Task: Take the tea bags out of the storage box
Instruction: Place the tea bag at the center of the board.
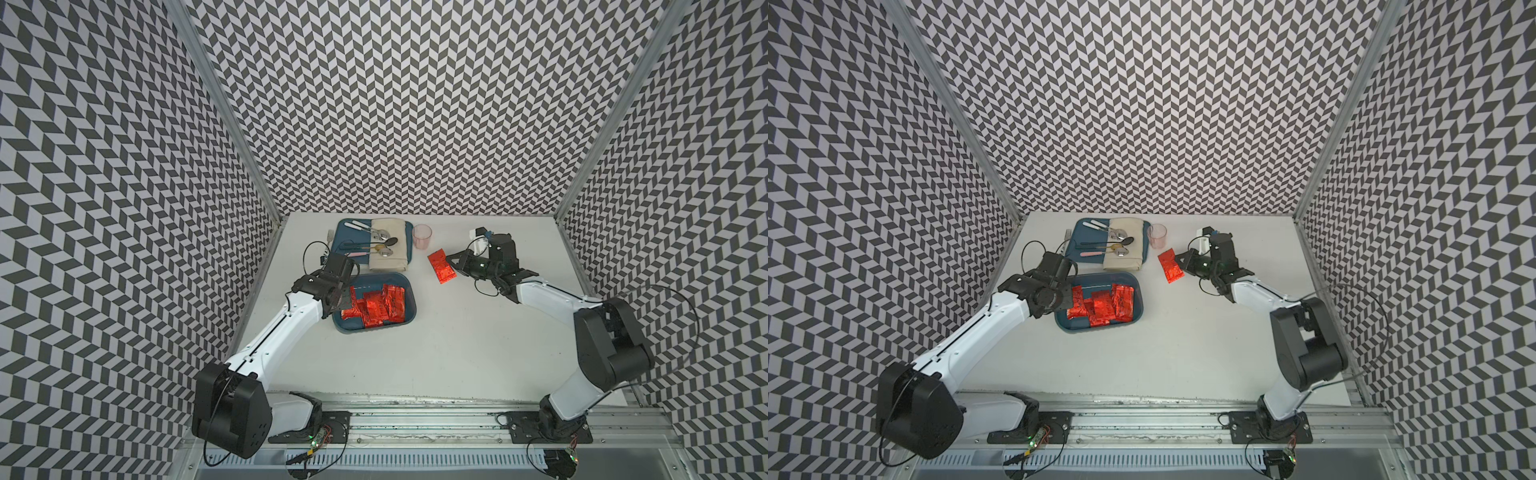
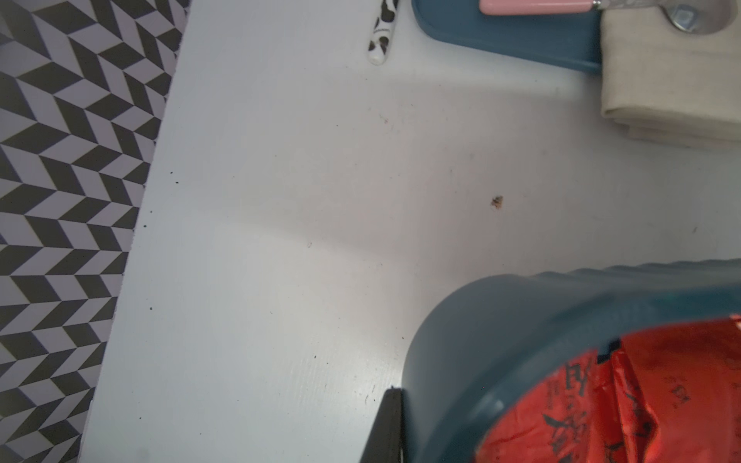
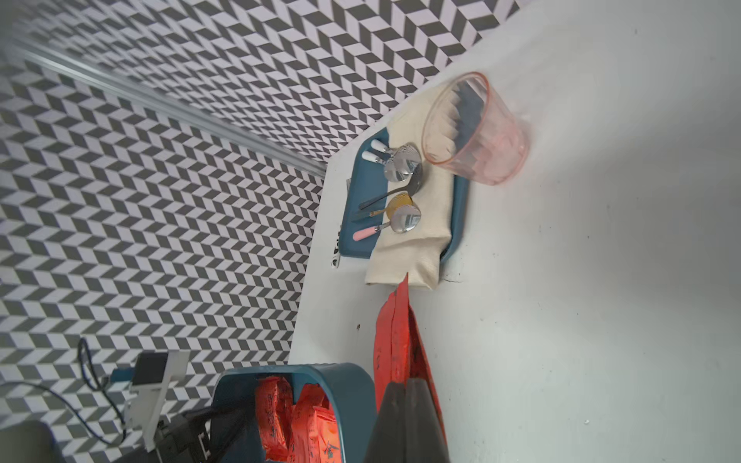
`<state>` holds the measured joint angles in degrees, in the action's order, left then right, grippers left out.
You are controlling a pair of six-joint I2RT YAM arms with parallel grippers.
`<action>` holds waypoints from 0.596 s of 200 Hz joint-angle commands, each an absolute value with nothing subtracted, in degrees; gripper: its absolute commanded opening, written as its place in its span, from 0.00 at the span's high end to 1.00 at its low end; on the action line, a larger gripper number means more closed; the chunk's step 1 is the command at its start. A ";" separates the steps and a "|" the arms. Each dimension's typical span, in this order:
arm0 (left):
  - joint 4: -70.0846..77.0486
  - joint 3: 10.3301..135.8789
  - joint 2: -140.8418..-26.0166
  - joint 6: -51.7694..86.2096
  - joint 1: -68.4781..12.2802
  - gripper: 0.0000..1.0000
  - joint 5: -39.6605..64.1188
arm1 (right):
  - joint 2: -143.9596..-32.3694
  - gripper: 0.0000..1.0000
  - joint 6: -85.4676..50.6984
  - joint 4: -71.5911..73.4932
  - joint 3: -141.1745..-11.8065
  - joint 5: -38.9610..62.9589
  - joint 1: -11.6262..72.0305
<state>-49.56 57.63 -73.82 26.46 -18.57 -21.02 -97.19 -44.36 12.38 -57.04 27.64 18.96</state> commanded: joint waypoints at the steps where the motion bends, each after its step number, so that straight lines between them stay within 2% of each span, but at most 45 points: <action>1: -45.68 56.34 -72.14 26.64 -17.40 1.00 -22.24 | -101.56 1.00 -49.92 21.10 -57.78 23.63 19.51; 33: -42.11 53.91 -72.30 25.27 -16.17 1.00 -20.98 | -107.85 1.00 -53.42 25.43 -58.52 21.95 19.67; 119: -39.90 52.56 -72.68 24.26 -16.08 1.00 -18.19 | -115.05 1.00 -63.90 36.17 -54.89 16.08 20.74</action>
